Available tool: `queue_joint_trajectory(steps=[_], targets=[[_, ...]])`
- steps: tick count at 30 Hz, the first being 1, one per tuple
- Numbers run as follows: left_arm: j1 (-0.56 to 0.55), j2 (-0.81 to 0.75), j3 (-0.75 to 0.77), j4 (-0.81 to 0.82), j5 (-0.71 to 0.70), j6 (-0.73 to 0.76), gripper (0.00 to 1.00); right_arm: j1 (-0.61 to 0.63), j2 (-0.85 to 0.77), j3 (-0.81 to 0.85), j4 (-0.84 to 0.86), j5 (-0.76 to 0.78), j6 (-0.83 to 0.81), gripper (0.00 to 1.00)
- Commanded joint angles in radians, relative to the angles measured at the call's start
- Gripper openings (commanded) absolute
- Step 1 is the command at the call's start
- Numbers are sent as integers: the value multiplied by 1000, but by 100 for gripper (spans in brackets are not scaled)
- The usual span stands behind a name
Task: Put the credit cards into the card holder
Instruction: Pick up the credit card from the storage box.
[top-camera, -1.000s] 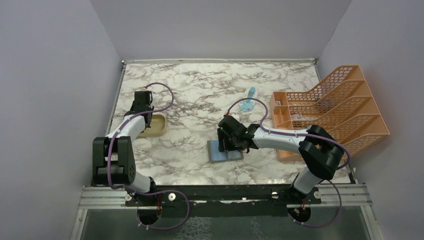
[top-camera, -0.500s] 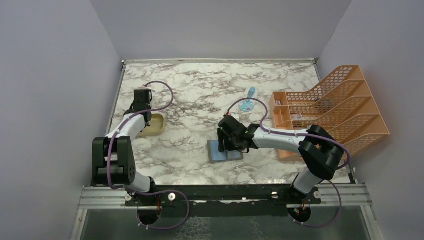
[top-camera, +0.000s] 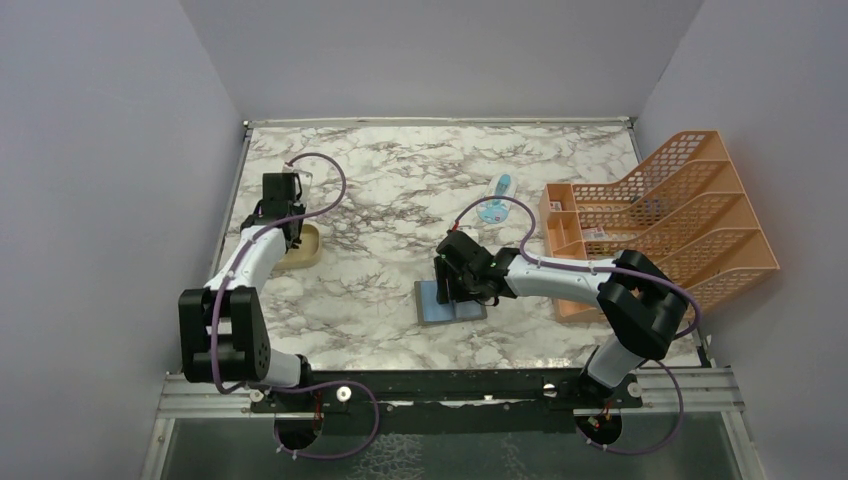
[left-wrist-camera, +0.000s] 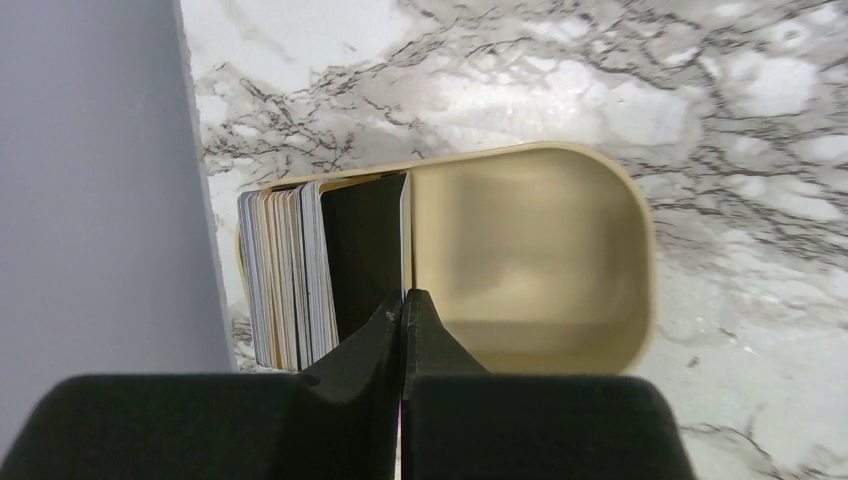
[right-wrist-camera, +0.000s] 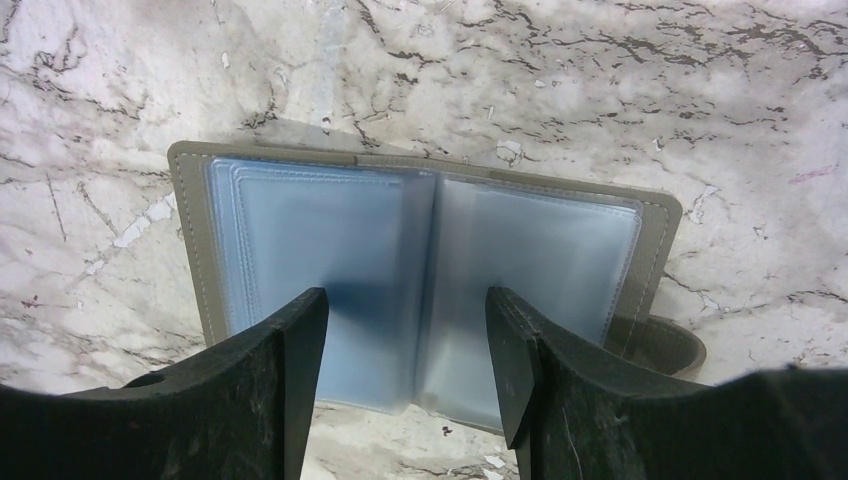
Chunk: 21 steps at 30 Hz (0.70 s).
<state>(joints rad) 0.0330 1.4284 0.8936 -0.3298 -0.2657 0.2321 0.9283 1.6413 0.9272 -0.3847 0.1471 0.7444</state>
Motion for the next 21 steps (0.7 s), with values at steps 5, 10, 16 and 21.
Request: queue_joint_trajectory(steps=[5, 10, 16, 21], targets=[[5, -162, 26, -54, 186, -206, 0, 3, -75, -18, -2, -79, 18, 59], [5, -166, 87, -155, 314, -414, 0, 4, -113, -2, -15, -101, -17, 62], [5, -149, 112, -208, 644, -508, 0, 3, -171, -20, -7, -84, -73, 62], [-1, -275, -54, 42, 887, -745, 0, 1, -186, -18, -45, -38, -79, 54]])
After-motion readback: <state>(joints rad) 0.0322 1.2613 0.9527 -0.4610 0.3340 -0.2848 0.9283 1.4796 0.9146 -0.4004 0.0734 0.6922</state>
